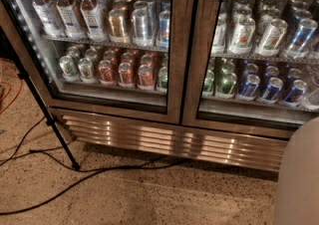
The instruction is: Open right fridge door
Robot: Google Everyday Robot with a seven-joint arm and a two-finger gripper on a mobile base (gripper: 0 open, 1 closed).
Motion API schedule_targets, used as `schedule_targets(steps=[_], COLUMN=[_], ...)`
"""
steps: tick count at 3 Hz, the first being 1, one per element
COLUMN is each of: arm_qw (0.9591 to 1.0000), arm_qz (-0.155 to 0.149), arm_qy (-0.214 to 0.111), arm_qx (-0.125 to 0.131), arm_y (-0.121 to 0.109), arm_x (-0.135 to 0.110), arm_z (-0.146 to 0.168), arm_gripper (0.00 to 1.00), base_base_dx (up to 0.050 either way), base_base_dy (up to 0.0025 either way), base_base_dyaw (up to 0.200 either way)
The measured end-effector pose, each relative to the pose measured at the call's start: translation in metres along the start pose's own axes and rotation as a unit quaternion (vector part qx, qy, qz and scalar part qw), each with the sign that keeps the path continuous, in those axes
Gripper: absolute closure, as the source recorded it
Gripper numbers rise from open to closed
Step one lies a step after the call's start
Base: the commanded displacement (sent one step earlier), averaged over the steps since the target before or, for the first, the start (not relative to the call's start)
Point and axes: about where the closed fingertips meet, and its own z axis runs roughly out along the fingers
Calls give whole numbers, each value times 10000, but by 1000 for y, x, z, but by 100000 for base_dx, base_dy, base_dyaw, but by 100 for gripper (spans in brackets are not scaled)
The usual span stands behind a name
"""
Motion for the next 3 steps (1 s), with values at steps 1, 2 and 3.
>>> schedule_targets(steps=[1, 2, 3], arm_qw=[10000, 9999, 9998], arm_qz=[45, 46, 127], arm_qy=[-4, -3, -15], arm_qx=[88, 90, 132], arm_y=[-3, -4, -4], arm_x=[-3, -4, -7], arm_z=[-4, -2, -7], arm_gripper=[100, 100, 100], base_base_dx=[0, 0, 0], base_base_dy=[0, 0, 0], base_base_dyaw=[0, 0, 0])
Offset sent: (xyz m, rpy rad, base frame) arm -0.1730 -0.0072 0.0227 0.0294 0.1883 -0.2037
